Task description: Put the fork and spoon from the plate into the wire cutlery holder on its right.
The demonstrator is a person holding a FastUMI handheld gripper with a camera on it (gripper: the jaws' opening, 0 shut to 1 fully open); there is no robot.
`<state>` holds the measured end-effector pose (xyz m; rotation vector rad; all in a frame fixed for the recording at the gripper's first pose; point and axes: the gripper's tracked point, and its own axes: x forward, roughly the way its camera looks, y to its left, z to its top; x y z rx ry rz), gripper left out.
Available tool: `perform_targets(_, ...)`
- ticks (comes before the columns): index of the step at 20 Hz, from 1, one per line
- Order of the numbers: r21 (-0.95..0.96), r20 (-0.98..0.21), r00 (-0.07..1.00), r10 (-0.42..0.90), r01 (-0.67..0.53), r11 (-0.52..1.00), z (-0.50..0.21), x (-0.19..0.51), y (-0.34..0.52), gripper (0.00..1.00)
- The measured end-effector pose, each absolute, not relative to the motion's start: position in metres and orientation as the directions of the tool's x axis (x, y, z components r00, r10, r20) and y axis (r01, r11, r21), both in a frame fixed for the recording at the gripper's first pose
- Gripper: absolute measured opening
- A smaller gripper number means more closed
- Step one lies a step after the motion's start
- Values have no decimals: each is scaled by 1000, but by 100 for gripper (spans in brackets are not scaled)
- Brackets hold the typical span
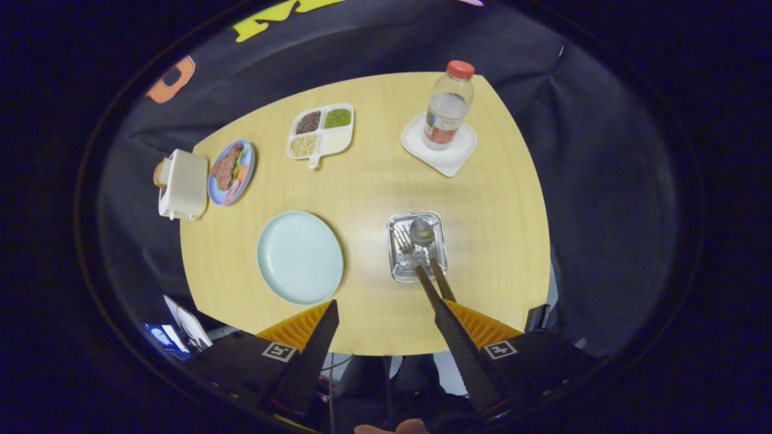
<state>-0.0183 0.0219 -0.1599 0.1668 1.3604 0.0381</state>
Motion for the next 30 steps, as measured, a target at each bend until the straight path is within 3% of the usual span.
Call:
perform_targets(4, 163, -899, 416, 133, 38, 986, -129, 19, 31, 96)
perform_targets(7, 196, -778, 609, 156, -1, 981, -92, 43, 40, 96)
perform_targets(14, 165, -311, 943, 119, -70, 984, 35, 51, 33, 96)
perform_targets(17, 193, -129, 990, 65, -39, 980, 85, 31, 23, 96)
perform_targets(22, 155, 42, 999, 6, -12, 988, 125, 1, 6, 96)
perform_targets(30, 136, 85, 996, 5, -17, 991, 120, -5, 7, 96)
